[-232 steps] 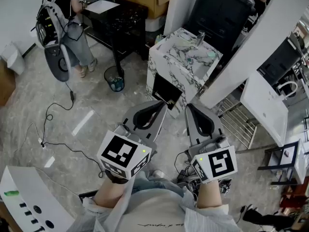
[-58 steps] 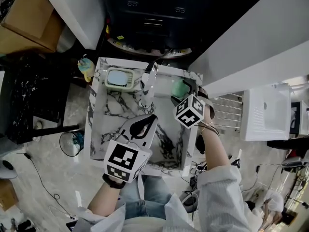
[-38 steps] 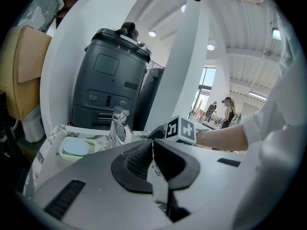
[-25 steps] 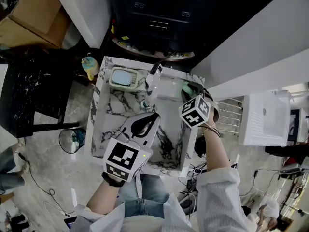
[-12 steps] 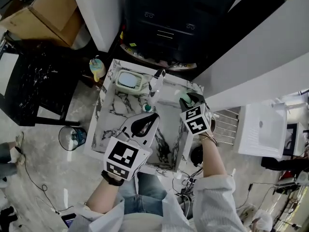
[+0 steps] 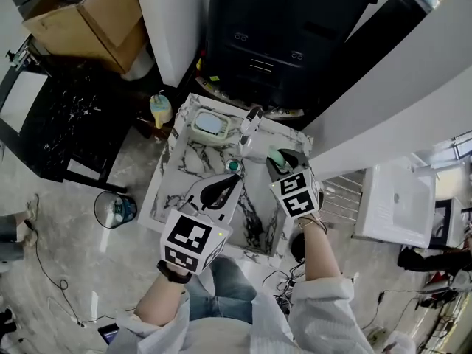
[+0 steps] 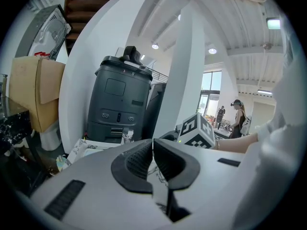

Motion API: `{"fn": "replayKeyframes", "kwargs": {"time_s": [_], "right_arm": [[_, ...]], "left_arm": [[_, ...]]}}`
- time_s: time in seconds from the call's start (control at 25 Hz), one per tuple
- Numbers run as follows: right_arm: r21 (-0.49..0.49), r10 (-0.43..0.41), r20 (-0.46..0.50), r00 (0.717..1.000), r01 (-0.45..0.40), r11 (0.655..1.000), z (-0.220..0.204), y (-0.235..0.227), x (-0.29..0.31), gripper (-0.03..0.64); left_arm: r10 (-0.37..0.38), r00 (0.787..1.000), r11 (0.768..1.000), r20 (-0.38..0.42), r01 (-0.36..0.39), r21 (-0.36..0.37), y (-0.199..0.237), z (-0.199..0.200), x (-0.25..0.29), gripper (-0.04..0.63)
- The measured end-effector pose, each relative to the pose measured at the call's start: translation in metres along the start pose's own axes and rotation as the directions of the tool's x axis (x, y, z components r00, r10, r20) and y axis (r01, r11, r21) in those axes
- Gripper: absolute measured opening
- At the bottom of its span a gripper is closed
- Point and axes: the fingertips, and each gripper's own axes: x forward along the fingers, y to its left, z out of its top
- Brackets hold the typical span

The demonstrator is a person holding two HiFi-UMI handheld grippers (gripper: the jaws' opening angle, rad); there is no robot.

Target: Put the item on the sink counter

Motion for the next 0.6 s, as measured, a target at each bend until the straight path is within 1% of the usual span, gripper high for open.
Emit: {"fn": "replayKeyframes", "kwargs": {"time_s": [0.28, 0.6], "right_arm": [[-0.004, -0.011, 0.045, 0.999, 0.012, 1.000, 0.024, 0.053, -0.033, 0.130], [0.027, -0.031, 0.114, 0.993, 0.028, 0.999, 0.052, 0.138, -0.088, 0.130]], "left_arm": [[-0.010, 1.000, 1.000, 0.021, 0.010, 0.011, -0.005, -0.007, -0.057, 0.023], [-0.019, 0.999, 0.999, 0.041, 0.018, 0.036, -0.011, -0.023, -0.142, 0.023]]}}
